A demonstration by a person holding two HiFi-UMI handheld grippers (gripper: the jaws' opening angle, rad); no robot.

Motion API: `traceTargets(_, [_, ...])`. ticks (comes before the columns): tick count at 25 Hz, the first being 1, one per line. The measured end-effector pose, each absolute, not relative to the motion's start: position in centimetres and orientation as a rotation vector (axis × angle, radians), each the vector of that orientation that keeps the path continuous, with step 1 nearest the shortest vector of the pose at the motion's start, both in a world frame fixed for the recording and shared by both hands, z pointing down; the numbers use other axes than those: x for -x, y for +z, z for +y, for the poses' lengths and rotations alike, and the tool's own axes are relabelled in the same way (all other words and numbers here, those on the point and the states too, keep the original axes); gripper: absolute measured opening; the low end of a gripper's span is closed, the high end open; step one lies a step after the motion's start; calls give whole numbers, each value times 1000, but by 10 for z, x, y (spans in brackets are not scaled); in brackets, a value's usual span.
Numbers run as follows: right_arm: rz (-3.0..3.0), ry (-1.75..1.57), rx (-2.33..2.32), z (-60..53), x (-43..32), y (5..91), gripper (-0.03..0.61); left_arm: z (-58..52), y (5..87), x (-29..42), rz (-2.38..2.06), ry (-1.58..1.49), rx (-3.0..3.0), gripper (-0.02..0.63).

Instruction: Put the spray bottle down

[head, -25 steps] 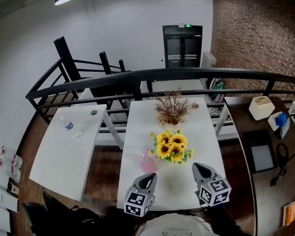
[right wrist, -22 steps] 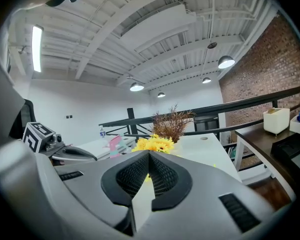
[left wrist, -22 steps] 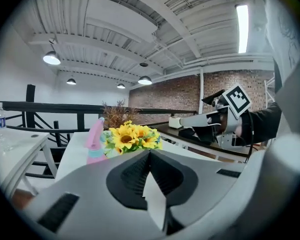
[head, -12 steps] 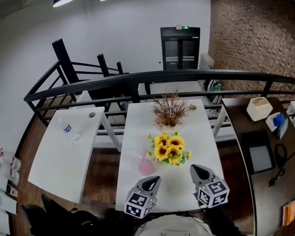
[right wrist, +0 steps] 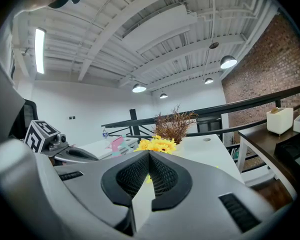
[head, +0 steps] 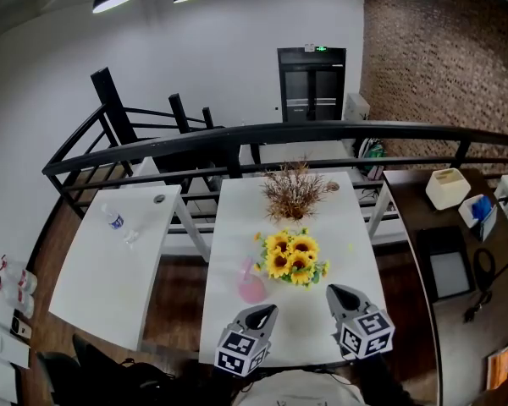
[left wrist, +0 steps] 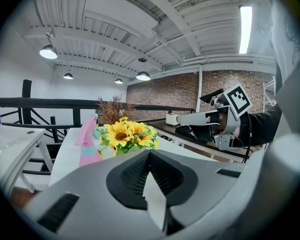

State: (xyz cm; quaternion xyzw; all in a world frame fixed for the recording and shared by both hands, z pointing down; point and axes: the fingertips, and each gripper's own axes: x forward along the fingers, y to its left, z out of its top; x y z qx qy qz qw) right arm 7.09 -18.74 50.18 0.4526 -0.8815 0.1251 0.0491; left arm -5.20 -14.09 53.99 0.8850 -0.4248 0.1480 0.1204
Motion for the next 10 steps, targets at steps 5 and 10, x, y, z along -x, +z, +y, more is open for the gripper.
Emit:
traceTargets(5, [-2683,389,-1380,-189,-72,504,-31,-143,542,51,-1236,444,-2581,0])
traceTargets(10, [-2686,376,-1390,-188,-72,502,-31,-141,543,51,-1233,450,-2579,0])
